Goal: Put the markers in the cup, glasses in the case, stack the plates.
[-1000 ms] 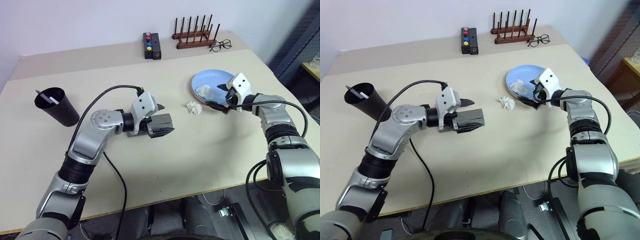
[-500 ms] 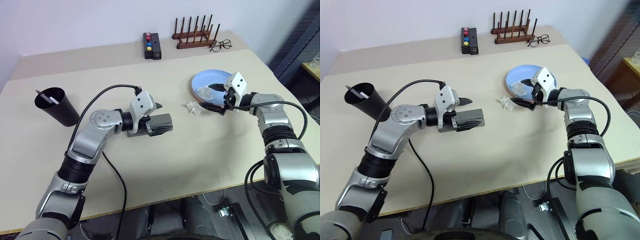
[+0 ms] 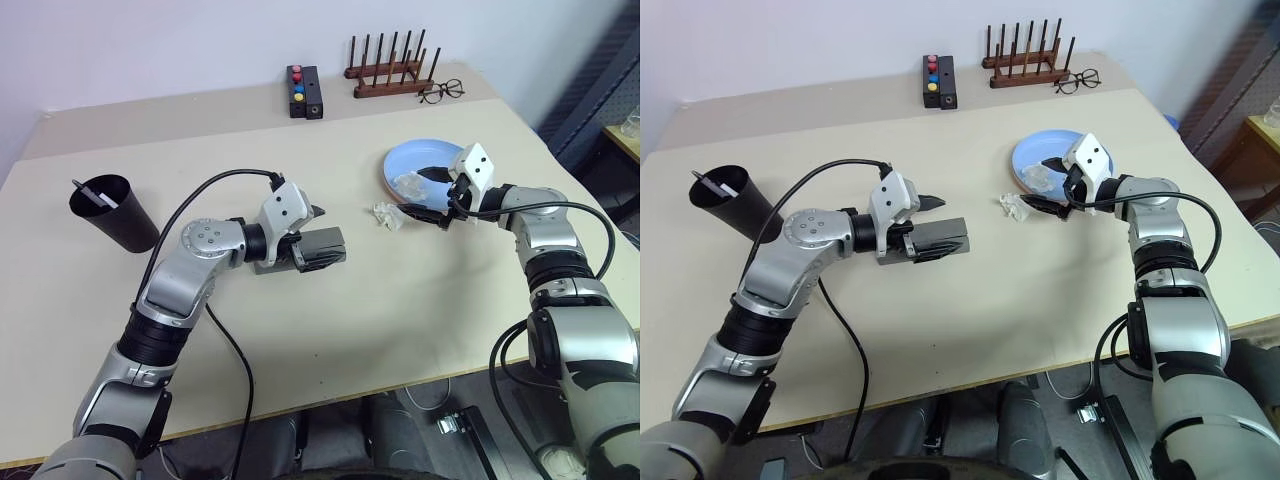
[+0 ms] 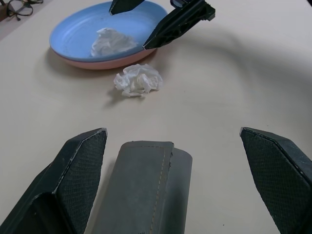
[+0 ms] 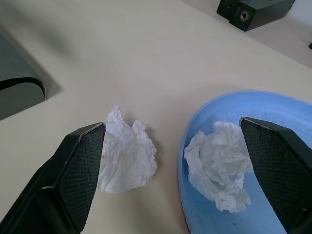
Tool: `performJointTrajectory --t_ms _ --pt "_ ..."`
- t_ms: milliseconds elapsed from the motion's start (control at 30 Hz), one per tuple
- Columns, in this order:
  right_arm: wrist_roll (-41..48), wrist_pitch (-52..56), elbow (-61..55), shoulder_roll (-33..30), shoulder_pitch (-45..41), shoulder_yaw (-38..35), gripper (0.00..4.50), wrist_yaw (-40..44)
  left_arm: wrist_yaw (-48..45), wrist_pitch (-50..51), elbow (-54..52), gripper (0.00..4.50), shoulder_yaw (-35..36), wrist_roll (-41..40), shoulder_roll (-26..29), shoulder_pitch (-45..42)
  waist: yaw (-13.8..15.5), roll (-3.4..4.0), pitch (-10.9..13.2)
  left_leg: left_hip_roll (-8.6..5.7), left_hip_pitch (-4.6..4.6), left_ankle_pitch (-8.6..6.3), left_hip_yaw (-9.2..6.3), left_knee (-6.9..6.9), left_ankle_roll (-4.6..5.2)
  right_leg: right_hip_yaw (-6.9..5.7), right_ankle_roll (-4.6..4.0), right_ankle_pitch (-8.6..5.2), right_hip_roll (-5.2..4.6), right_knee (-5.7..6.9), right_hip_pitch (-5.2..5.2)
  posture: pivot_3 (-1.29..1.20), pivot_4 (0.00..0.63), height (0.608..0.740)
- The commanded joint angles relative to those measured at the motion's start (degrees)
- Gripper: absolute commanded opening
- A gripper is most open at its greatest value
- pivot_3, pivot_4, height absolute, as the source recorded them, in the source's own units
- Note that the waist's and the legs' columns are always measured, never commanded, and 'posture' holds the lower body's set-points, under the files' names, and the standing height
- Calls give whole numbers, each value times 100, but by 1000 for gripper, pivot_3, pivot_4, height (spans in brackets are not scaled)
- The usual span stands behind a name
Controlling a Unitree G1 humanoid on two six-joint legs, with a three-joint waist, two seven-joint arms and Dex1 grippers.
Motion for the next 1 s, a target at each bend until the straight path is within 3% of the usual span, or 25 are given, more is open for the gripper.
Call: performJointTrajectory --t_ms 33,1000 --pt "81 -45 -210 -88 -76 -138 4489 -32 6 -124 -70 4500 23 -6 -24 -109 0 0 0 0 0 0 0 0 0 0 0 0 0 0 0 0 150 740" --pt "74 -19 -233 -106 -71 -129 4489 -64 -9 -162 -36 4500 6 4 -67 -128 1 0 0 0 0 0 0 0 0 0 0 0 0 0 0 0 150 740"
